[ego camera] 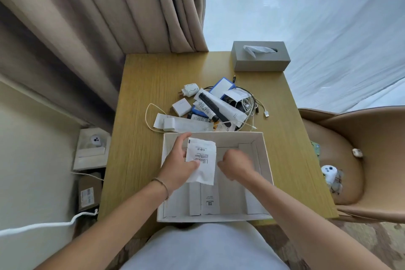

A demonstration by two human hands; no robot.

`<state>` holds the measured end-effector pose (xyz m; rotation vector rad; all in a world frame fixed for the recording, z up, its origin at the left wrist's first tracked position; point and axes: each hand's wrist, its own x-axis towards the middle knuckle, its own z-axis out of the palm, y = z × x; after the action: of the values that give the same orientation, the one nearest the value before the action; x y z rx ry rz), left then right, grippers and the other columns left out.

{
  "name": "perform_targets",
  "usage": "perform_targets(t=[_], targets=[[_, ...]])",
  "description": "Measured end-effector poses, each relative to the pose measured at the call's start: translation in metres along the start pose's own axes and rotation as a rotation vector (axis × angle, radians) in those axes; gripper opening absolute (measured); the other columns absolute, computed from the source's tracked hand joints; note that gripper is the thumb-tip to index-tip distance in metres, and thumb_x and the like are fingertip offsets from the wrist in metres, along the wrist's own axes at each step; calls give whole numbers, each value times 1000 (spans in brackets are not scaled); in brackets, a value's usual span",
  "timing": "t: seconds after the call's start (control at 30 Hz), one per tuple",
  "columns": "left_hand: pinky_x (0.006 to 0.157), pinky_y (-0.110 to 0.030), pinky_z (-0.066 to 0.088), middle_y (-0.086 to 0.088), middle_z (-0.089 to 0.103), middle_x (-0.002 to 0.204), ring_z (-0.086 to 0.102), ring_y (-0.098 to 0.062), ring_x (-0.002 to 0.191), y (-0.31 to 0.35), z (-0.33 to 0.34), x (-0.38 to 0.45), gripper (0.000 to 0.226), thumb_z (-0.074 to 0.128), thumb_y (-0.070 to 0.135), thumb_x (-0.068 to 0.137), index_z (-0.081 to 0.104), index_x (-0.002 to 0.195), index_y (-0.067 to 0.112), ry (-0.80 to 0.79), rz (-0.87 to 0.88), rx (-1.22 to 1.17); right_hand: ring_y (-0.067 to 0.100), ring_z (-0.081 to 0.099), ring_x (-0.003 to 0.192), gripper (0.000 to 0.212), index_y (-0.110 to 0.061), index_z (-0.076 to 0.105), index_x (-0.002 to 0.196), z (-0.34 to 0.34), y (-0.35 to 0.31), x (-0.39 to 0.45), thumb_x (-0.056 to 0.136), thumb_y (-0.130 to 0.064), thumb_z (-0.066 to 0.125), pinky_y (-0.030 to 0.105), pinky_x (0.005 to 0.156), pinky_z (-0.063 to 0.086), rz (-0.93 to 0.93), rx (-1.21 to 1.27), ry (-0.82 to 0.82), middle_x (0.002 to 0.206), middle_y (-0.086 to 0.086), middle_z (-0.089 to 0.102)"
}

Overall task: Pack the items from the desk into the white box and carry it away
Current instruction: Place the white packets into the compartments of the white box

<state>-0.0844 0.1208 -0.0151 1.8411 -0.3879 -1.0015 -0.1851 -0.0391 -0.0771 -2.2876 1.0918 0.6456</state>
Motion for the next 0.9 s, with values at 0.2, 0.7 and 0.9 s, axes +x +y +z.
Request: perform_targets(t=[0.2, 0.7, 0.9], targets=[[64, -30, 57, -1, 67, 90, 68, -16, 85, -15, 38, 22, 39, 65, 5, 86, 53, 113, 31, -150, -91, 306, 26, 69, 72, 23, -17, 74, 85, -49, 18, -22, 88, -22, 52, 30, 62, 55, -65, 130, 201, 72, 2, 73], [68, -39, 62, -5, 70, 89, 70, -22, 78, -61, 106, 46, 28, 75, 11, 83, 51, 90, 26, -230, -112, 602, 23, 71, 82, 21, -18, 76, 97, -48, 34, -41, 94, -22, 55, 41, 75, 61, -101, 302, 229, 83, 1, 76], [69, -34, 55, 3, 66, 99, 62, -18, 82, -76, 111, 47, 23, 66, 27, 87, 52, 105, 29, -206, 133, 1010, 22, 69, 83, 20, -21, 75, 94, -44, 35, -44, 92, -24, 55, 39, 75, 59, -74, 320, 216, 83, -1, 75]])
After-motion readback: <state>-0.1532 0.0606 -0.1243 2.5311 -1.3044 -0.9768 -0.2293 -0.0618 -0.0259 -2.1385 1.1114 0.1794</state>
